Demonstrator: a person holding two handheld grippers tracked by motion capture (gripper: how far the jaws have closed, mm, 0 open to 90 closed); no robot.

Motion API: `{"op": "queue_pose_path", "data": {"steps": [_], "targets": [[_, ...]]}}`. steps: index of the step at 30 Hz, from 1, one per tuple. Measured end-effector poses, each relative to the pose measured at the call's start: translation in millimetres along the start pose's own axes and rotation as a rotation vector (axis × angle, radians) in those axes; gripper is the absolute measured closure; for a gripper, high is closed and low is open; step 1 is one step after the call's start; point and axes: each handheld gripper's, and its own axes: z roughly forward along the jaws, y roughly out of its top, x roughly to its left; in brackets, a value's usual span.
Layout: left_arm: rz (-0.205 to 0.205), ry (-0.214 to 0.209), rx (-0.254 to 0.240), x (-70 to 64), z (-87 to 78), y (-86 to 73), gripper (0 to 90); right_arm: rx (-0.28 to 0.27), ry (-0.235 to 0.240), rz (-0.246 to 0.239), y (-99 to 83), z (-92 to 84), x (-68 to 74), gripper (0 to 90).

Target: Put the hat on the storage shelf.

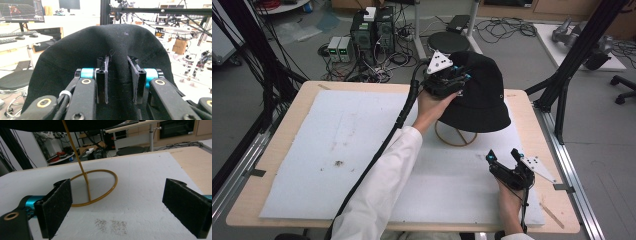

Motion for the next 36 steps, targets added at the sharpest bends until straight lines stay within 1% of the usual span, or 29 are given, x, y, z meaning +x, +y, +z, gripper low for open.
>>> {"op": "queue_pose_path", "data": {"steps": [3,6,9,14,16,19,24,30,33,36], "targets": [[-0.002,-0.009,-0.003,-1.4,0.3,-0.5,70.1,-0.004,-0.006,-0.002,0.1,-0.5,0.1,8.5],[-0.006,-0.017,-0.009,-2.1,0.4,-1.4,63.8,-0.002,-0.009,0.001,0.2,-0.8,0.2,8.4],[-0.011,-0.016,-0.018,-1.4,-1.0,-2.1,57.7,-0.003,-0.008,0.0,0.2,-0.9,0.1,8.5],[-0.014,-0.021,-0.038,-0.6,-3.8,-3.9,54.5,0.001,-0.005,-0.002,0.2,-0.6,-0.5,8.4],[-0.01,-0.011,-0.048,-1.4,-5.5,-3.5,49.6,0.001,-0.006,-0.005,0.3,-0.9,-0.4,8.4],[-0.003,-0.01,-0.057,-1.6,-8.5,-2.0,41.7,0.0,-0.006,-0.006,0.2,-0.7,-0.4,8.4],[0.007,0.001,-0.076,-2.8,-17.3,1.6,37.4,0.0,-0.007,-0.006,0.2,-0.7,-0.3,8.4],[0.033,0.023,-0.095,-3.0,-31.4,9.0,30.8,0.002,-0.009,-0.007,0.3,-0.9,0.0,8.5],[0.043,0.041,-0.103,-2.3,-39.3,12.1,27.3,0.0,-0.007,-0.008,0.3,-0.8,-0.1,8.4],[0.047,0.058,-0.113,-0.8,-49.8,14.4,26.2,0.0,-0.009,-0.006,0.2,-0.9,0.2,8.4]]}}
